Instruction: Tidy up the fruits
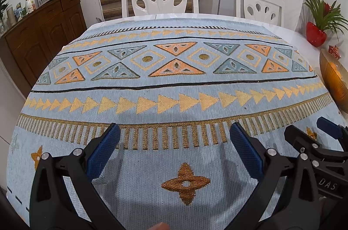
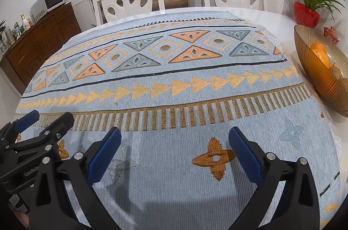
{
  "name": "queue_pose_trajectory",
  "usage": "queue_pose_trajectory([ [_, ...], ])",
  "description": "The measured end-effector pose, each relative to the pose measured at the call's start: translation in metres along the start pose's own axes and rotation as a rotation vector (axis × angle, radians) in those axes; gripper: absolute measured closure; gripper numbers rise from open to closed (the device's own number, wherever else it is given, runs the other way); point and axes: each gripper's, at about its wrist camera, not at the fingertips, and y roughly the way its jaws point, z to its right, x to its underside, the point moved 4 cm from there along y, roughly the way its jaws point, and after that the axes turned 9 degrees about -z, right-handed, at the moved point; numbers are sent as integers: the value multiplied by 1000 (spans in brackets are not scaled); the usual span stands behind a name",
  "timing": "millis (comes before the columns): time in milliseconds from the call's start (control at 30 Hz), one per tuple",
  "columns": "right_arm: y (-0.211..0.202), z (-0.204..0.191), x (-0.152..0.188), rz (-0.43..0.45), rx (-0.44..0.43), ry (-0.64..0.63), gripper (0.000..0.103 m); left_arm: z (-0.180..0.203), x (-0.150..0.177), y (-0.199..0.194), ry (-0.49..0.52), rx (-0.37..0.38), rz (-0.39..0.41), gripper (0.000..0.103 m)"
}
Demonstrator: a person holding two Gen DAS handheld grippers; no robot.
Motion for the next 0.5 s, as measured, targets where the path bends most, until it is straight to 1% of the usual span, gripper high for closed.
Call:
queue_pose_trajectory([
  [233,1,0,-1,-2,-3,0,5,1,1,3,6,3,-13,3],
  [500,2,-1,-1,-5,0,-3,5,-5,2,7,-33,27,-39,3],
])
